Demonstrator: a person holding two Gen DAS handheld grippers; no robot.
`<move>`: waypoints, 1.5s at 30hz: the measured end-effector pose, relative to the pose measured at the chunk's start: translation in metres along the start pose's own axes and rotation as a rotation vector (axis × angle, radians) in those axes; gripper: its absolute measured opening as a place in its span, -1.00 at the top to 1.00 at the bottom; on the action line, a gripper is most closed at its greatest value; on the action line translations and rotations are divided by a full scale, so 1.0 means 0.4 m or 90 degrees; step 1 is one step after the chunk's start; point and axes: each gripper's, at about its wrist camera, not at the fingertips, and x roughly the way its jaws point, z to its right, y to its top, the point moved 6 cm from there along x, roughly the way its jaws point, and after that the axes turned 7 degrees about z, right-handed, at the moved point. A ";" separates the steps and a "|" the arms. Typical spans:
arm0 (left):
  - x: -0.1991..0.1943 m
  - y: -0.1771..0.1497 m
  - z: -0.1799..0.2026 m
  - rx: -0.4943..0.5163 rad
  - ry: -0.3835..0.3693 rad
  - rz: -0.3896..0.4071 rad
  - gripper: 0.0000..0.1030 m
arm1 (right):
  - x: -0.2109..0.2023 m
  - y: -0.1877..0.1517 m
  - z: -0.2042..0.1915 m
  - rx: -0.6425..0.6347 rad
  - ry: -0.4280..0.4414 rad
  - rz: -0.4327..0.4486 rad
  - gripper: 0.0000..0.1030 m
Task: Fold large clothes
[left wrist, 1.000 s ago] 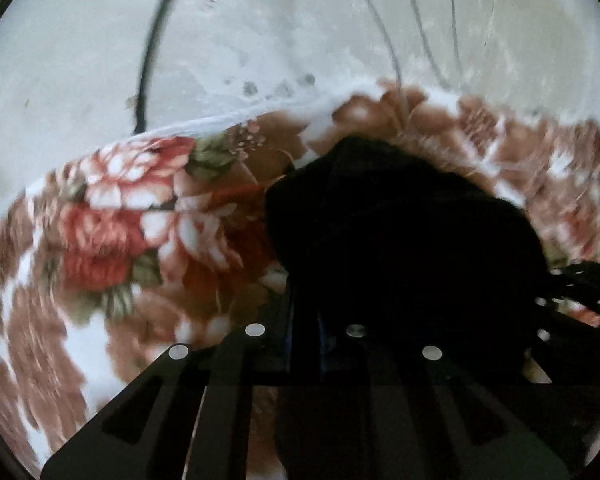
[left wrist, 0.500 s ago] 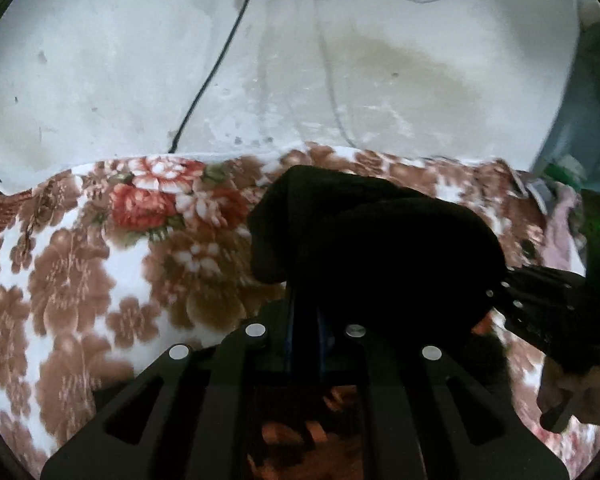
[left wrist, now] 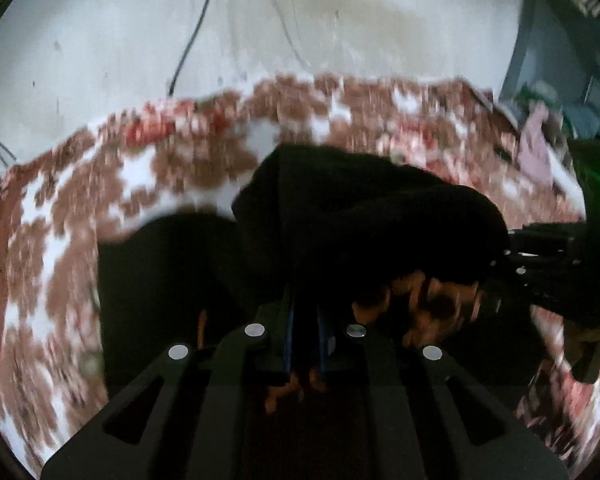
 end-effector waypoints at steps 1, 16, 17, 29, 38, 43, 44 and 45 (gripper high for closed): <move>-0.002 -0.029 0.004 -0.004 0.003 -0.001 0.84 | 0.008 -0.028 -0.001 0.000 -0.004 -0.010 0.62; -0.132 -0.309 -0.017 -0.003 -0.002 -0.120 -0.10 | -0.101 -0.279 0.085 0.083 0.016 -0.127 -0.68; -0.142 -0.298 -0.030 -0.008 0.001 -0.119 -0.10 | -0.109 -0.258 0.086 0.082 0.016 -0.119 -0.72; -0.003 -0.092 -0.128 -0.164 -0.052 -0.083 -0.24 | 0.055 0.063 0.027 -0.017 0.009 -0.051 -0.87; 0.134 -0.084 -0.055 -0.098 -0.086 -0.134 0.73 | 0.224 0.058 -0.029 -0.060 0.036 -0.108 0.26; 0.095 -0.011 -0.015 -0.037 -0.089 -0.086 0.78 | 0.159 0.098 -0.021 -0.033 0.030 -0.068 0.71; 0.075 0.021 -0.012 -0.027 -0.087 -0.067 0.79 | 0.144 0.117 -0.020 -0.026 0.034 -0.060 0.72; 0.056 0.054 -0.014 -0.020 -0.084 -0.048 0.79 | 0.122 0.138 -0.016 -0.019 0.039 -0.052 0.72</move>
